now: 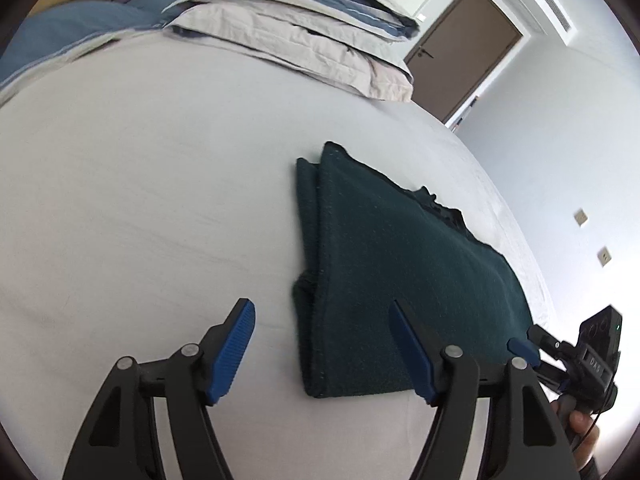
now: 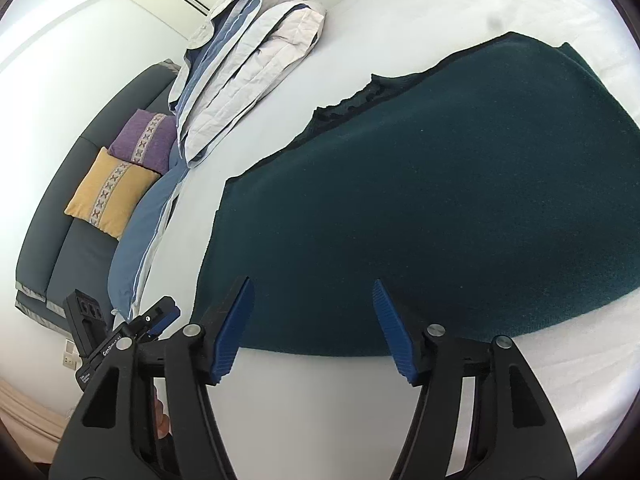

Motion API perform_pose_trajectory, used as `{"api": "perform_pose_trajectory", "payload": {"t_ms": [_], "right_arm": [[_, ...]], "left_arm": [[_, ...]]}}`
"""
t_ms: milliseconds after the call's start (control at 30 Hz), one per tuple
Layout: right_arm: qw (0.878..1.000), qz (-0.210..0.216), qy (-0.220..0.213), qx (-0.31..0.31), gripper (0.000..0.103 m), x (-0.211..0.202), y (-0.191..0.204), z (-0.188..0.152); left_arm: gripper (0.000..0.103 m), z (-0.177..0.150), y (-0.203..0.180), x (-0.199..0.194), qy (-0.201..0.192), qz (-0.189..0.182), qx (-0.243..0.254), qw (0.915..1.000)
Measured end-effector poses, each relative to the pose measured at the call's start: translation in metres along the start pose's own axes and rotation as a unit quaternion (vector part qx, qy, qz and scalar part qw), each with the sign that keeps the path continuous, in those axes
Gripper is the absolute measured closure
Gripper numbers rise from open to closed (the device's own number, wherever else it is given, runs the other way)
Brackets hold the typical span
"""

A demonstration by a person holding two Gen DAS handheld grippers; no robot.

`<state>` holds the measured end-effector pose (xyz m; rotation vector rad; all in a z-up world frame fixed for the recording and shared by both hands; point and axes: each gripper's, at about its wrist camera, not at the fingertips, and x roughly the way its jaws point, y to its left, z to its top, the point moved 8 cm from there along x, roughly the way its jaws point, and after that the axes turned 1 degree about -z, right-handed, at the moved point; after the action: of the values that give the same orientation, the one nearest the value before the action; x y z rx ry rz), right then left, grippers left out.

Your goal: Fold small clothes

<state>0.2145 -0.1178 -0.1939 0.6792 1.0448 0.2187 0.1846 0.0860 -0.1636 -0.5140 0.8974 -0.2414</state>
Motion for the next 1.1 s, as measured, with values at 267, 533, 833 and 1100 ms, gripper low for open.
{"api": "perform_pose_trajectory", "payload": {"t_ms": [267, 533, 833, 1100], "right_arm": [[0.999, 0.025, 0.015, -0.032, 0.035, 0.018, 0.039, 0.015], [0.993, 0.044, -0.059, -0.093, 0.026, 0.010, 0.081, 0.036], [0.992, 0.048, -0.090, -0.071, 0.026, 0.000, 0.092, 0.057], [0.983, 0.025, -0.106, -0.146, 0.017, -0.002, 0.113, 0.061]], "left_arm": [[0.032, 0.014, 0.009, 0.041, 0.081, -0.076, -0.087, 0.9900], [0.032, 0.015, 0.001, 0.070, 0.106, -0.112, -0.126, 0.9799], [0.034, 0.010, 0.000, 0.070, 0.123, -0.171, -0.161, 0.9643], [0.034, 0.007, 0.001, 0.070, 0.122, -0.181, -0.186, 0.9580]]}}
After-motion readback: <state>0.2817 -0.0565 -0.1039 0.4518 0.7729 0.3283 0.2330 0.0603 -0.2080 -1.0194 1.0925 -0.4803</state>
